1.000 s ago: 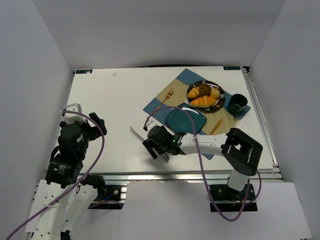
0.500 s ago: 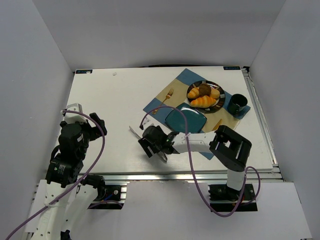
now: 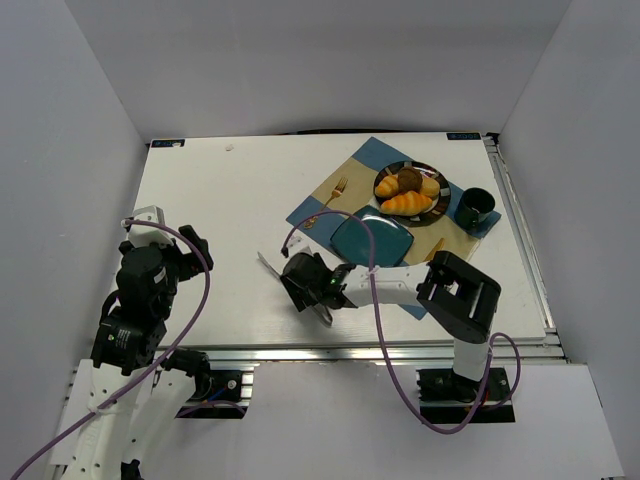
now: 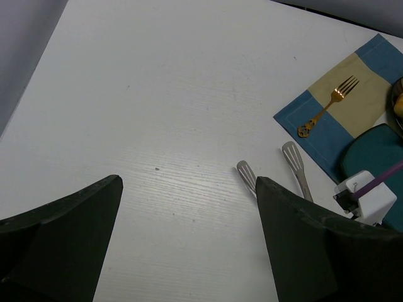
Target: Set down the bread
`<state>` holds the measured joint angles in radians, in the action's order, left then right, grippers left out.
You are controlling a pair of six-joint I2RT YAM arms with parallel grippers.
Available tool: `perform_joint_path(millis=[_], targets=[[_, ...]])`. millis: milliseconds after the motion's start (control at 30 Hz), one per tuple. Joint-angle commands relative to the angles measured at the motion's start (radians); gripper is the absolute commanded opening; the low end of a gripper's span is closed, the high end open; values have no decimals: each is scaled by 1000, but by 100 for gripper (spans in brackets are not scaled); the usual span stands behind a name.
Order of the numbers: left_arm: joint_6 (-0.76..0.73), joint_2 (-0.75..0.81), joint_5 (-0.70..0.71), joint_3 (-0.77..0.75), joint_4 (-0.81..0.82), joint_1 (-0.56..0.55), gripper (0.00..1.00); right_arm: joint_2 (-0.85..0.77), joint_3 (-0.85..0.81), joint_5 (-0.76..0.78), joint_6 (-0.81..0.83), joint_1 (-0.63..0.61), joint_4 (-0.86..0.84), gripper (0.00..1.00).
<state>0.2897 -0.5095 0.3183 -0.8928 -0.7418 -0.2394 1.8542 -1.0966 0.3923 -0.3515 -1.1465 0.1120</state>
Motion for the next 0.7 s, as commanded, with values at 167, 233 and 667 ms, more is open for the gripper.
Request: perform_joint_path(millis=[167,233,667], targets=[[-7,-9,19,-31,-4,0,98,-134,-104,98,-58,1,148,64],[-9,-17,11,-29,4,0,98,-186,-117,131,-72,-1,182,64],[-7,-29,2,-9,44,0,98,-349,-201,258,-119,-35,377,64]])
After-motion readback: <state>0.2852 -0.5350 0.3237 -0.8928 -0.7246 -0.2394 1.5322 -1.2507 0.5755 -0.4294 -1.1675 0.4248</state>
